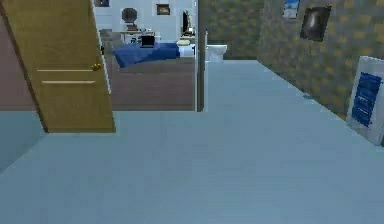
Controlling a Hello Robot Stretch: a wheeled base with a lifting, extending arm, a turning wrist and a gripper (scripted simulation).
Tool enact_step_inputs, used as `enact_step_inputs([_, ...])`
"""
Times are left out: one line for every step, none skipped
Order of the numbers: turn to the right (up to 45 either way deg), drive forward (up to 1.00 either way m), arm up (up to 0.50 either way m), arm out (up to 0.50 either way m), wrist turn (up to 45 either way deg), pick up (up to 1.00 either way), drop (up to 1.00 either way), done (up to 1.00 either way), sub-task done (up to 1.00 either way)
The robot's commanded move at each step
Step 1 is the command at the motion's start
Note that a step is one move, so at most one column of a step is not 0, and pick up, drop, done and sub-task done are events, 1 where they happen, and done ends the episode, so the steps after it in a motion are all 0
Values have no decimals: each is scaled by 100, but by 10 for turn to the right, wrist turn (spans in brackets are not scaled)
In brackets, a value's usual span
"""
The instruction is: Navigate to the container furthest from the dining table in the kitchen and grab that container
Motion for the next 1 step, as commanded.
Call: enact_step_inputs([450,0,0,0,0,0,0,0,0])
